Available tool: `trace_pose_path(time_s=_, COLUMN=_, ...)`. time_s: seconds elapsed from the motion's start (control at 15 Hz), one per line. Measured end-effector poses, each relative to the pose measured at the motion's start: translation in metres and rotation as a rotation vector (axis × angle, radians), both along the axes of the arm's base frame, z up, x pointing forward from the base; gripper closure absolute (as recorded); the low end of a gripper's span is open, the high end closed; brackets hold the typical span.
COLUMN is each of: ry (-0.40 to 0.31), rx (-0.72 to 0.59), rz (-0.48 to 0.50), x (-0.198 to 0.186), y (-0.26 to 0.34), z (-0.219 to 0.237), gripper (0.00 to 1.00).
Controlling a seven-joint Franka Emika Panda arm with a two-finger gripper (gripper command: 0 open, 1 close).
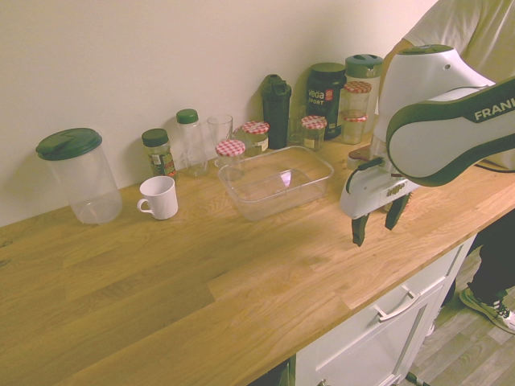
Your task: Put the cereal into the container
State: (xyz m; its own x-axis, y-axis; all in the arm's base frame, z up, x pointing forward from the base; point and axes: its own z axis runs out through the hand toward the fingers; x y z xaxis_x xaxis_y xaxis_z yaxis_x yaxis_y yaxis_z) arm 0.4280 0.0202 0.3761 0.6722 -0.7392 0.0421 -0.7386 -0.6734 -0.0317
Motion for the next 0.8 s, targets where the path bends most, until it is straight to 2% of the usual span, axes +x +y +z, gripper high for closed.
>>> trace_pose_path(time_s=0.2, ry=-0.017, rx=0.023, rz=-0.026, x=0.002, y=-0.003, z=0.001, gripper=0.00)
trace_pose_path(time_s=0.47, ry=-0.131, rx=0.048, rz=-0.140, x=-0.004, y=-0.045, z=0.011, gripper=0.00)
trace_pose_path(time_s=0.8, ry=-0.227, rx=0.060, rz=-0.286, x=-0.008, y=-0.095, z=0.006, gripper=0.00)
